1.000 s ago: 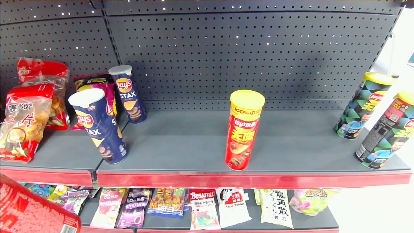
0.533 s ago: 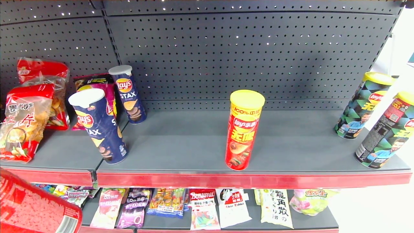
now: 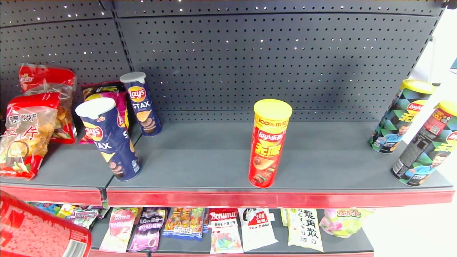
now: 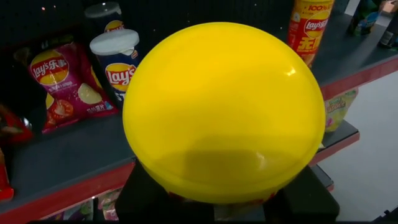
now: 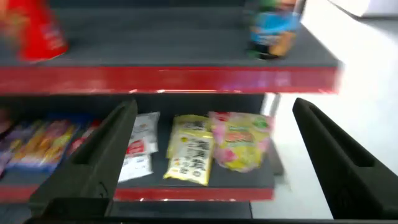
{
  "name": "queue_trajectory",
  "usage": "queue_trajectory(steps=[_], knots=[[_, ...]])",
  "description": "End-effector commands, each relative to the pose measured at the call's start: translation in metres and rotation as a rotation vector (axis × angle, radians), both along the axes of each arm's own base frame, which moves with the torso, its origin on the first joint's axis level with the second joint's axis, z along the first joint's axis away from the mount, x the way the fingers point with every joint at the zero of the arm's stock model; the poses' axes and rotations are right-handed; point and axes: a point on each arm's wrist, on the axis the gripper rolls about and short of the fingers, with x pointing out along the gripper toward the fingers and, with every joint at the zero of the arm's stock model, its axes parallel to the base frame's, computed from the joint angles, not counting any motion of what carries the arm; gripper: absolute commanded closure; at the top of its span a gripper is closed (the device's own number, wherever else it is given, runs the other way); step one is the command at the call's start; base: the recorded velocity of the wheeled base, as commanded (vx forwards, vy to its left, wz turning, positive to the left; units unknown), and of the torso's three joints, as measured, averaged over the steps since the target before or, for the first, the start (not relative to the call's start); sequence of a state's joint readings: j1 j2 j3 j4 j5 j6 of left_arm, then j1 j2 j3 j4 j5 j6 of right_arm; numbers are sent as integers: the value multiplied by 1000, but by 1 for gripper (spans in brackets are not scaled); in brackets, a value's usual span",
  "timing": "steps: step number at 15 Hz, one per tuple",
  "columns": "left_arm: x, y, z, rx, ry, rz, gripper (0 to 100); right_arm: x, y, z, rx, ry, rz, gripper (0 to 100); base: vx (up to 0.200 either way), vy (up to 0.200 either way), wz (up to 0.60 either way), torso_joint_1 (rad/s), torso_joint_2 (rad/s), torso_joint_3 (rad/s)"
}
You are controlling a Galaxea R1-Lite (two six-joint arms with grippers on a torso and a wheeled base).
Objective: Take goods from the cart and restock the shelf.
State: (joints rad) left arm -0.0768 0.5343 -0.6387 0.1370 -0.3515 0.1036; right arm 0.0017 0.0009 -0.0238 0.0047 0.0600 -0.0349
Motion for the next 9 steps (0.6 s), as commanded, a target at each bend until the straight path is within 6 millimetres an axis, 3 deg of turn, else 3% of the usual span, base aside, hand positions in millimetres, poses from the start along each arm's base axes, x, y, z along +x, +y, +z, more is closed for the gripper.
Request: queue_trajectory(steps=[1,8,9], knots=[[-6,0,-4,-2,-15,0,100,2,0,-6,21,18,8,0,0,0,0,0,0,0],[-9,1,-13,-7,-5,-1,100,2,0,-6,39,19,-3,0,0,0,0,0,0,0],[-9,1,-13,-7,-5,-1,100,2,0,-6,38,21,-5,0,0,0,-600,2,2,2]])
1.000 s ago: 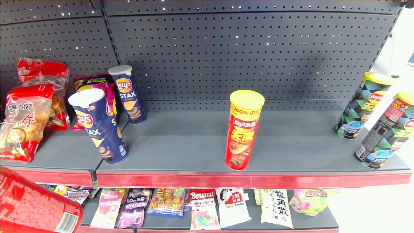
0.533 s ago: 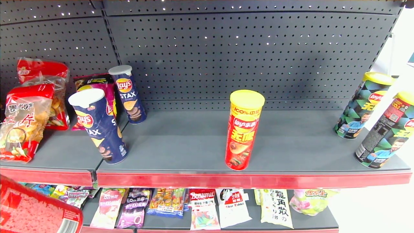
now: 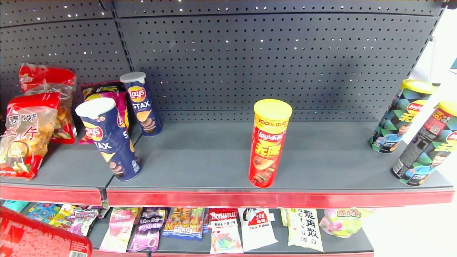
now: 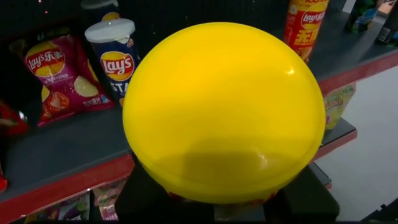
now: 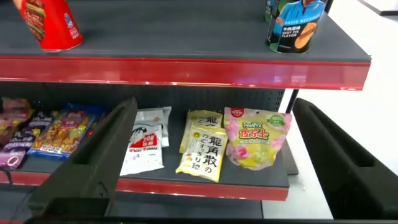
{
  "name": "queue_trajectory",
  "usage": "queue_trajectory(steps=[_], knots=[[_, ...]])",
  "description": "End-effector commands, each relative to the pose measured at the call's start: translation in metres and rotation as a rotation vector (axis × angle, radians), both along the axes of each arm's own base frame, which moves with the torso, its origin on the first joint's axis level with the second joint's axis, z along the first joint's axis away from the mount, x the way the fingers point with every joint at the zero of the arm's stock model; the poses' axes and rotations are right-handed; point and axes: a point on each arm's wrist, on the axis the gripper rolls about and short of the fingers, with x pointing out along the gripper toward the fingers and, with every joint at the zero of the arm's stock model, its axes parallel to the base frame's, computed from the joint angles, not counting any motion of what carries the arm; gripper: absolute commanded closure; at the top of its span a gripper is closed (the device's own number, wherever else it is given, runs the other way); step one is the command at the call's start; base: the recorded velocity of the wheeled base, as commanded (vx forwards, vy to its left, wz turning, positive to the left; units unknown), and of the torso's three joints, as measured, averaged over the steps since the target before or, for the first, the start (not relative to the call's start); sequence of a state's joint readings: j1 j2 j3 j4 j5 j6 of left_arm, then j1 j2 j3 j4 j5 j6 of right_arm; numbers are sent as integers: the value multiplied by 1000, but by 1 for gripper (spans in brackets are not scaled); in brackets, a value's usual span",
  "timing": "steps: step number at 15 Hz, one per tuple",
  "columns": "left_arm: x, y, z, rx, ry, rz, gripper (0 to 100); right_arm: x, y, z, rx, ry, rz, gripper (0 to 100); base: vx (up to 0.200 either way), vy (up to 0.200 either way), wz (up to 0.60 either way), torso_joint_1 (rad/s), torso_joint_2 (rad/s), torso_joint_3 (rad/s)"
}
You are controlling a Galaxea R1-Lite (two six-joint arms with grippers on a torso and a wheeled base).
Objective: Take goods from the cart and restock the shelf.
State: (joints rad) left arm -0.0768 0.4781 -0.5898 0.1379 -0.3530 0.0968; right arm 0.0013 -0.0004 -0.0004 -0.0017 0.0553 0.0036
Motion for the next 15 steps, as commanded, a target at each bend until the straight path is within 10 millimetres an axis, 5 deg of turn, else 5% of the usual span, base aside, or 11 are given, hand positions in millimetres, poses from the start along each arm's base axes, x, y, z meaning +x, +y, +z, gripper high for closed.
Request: queue_trajectory(steps=[1,5,9,13,15], knots=[[-1,0,0,0,-2,0,100,0,0,0,1,1,0,0,0,0,-600,7,-2,2],[0,0,0,-6,4,0,100,0,0,0,1,1,0,0,0,0,-600,7,2,0],[6,0,2,-4,21,2,100,0,0,0,3,1,0,0,0,0,0,0,0,0],[33,-2,15,0,73,4,100,0,0,0,3,1,0,0,0,0,0,0,0,0],[62,-6,19,4,107,-29,100,0,0,0,3,3,0,0,0,0,0,0,0,0]])
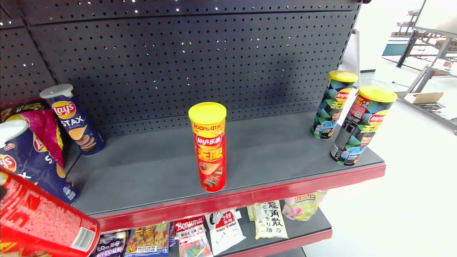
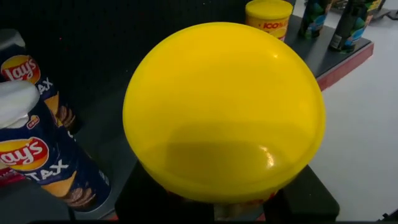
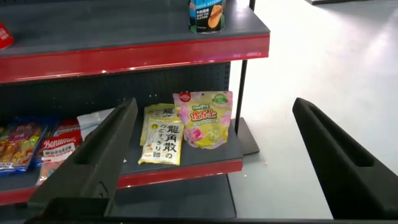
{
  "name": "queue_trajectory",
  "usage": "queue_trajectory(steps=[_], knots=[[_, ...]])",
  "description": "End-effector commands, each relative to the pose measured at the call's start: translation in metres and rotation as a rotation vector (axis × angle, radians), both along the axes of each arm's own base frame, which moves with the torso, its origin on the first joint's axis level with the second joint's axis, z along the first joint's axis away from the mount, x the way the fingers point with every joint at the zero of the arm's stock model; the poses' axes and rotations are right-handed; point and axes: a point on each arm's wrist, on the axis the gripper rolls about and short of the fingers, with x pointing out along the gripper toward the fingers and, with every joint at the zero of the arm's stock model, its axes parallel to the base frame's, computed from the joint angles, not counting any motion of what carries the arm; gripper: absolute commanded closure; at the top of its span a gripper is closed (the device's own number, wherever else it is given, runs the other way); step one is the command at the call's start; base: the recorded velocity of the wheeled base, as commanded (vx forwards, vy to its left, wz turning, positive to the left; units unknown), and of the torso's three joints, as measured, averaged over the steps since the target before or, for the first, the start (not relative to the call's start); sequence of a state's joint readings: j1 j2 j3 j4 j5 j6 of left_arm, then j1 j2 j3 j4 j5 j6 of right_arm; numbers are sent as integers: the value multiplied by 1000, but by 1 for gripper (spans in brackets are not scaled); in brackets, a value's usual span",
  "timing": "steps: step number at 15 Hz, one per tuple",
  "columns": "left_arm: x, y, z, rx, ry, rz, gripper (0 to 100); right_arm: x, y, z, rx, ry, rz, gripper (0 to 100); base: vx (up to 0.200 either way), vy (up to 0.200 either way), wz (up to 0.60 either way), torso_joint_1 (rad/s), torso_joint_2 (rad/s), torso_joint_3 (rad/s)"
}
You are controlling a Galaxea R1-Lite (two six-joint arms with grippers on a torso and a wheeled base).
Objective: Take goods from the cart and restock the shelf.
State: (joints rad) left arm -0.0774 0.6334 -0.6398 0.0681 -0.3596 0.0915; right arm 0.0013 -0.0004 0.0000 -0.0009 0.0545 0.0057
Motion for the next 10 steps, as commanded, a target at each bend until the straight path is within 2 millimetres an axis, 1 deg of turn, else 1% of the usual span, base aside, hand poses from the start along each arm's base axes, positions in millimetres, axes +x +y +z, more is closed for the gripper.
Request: queue_trajectory(steps=[1,2,4,5,6,7,8,9,10], knots=[[42,-5,1,5,88,-55,100,0,0,0,0,0,1,0,0,0,0,0,0,0],[55,-8,-1,8,120,-69,100,0,0,0,0,0,1,0,0,0,0,0,0,0],[77,-12,2,12,137,-88,100,0,0,0,0,1,1,0,0,0,0,0,0,0],[83,-13,4,13,142,-86,100,0,0,0,0,0,1,0,0,0,0,0,0,0],[100,-15,7,16,150,-88,100,0,0,0,0,0,1,0,0,0,0,0,0,0],[108,-17,9,18,149,-90,100,0,0,0,0,0,1,0,0,0,0,0,0,0],[129,-23,13,21,156,-108,100,0,0,0,0,0,1,0,0,0,0,0,0,0],[139,-27,13,23,164,-119,100,0,0,0,0,0,1,0,0,0,0,0,0,0],[159,-34,14,31,178,-119,100,0,0,0,0,0,1,0,0,0,0,0,0,0]])
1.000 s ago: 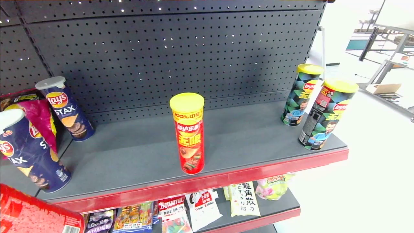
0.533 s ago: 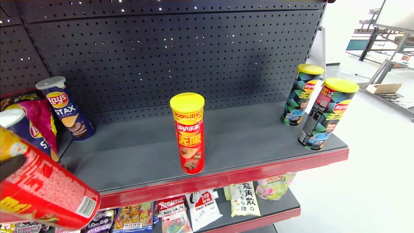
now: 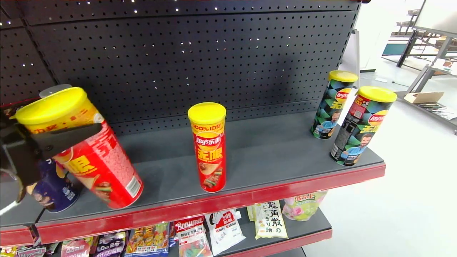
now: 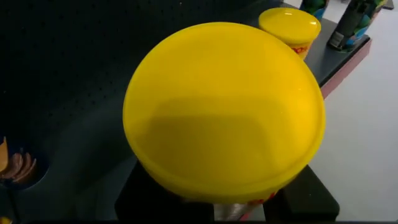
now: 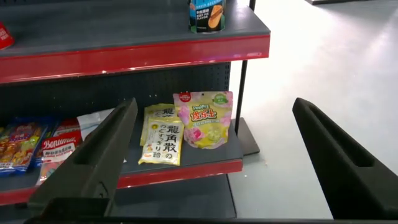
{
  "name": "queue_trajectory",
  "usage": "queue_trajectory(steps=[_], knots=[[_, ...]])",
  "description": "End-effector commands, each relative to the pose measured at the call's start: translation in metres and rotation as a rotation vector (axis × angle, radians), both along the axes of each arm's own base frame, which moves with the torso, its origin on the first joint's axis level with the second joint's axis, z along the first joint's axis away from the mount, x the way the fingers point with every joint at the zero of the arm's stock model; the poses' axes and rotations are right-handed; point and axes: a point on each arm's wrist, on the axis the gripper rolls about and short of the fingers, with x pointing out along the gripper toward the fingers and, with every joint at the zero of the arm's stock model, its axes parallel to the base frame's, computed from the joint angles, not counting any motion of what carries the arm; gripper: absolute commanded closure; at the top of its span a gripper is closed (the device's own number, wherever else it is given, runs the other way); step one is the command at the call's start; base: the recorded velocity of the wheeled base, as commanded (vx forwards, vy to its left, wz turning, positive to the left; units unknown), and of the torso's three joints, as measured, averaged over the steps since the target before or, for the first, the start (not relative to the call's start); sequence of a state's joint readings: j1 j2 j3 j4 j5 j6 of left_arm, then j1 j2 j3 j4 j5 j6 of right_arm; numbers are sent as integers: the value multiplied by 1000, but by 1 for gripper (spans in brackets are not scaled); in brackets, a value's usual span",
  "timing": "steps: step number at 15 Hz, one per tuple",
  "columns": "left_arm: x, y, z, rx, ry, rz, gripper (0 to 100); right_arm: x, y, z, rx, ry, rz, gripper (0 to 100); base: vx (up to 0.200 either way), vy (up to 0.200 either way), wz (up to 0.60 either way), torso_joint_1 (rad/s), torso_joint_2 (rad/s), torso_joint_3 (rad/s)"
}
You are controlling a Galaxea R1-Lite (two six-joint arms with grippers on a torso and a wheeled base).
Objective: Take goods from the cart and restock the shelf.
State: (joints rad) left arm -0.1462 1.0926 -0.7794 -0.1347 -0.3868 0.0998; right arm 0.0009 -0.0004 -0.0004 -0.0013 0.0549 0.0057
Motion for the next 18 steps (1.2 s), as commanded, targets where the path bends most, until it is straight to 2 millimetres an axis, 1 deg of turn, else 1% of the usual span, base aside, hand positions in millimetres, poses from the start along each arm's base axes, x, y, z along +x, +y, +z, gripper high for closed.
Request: queue_trajectory(steps=[1,2,3,4,5,6,8,10,11,13,15,16,17,18], knots=[[55,-17,-2,20,62,-11,100,0,0,0,0,1,1,0,0,0,0,0,0,0],[77,-21,3,14,51,-10,100,0,0,0,0,1,1,0,0,0,0,0,0,0],[92,-24,2,14,60,-21,100,0,0,0,0,1,1,0,0,0,0,0,0,0],[118,-29,0,20,65,-36,100,0,0,0,0,1,1,0,0,0,0,0,0,0],[118,-29,0,20,65,-36,100,0,0,0,0,1,1,0,0,0,0,0,0,0],[153,-41,-3,59,35,-64,100,0,0,0,0,1,1,0,0,0,0,0,0,0],[178,-53,-7,59,38,-82,100,0,0,0,0,-1,1,0,0,0,0,0,0,0],[194,-58,-12,60,43,-82,100,0,0,0,0,1,1,0,0,0,0,0,0,0],[204,-67,-15,59,45,-99,100,0,0,0,0,2,1,0,0,0,0,0,0,0],[211,-79,-20,59,51,-126,100,0,0,0,0,-1,1,0,0,0,0,0,0,0],[219,-83,-23,59,50,-132,100,0,0,0,0,1,1,0,0,0,0,0,0,0],[224,-90,-23,56,43,-142,100,0,0,0,0,-1,1,0,0,0,0,0,0,0],[225,-93,-22,55,37,-147,100,0,0,0,0,1,1,0,0,0,0,0,0,0],[228,-100,-24,56,40,-162,100,0,0,0,0,1,1,0,0,0,0,0,0,0]])
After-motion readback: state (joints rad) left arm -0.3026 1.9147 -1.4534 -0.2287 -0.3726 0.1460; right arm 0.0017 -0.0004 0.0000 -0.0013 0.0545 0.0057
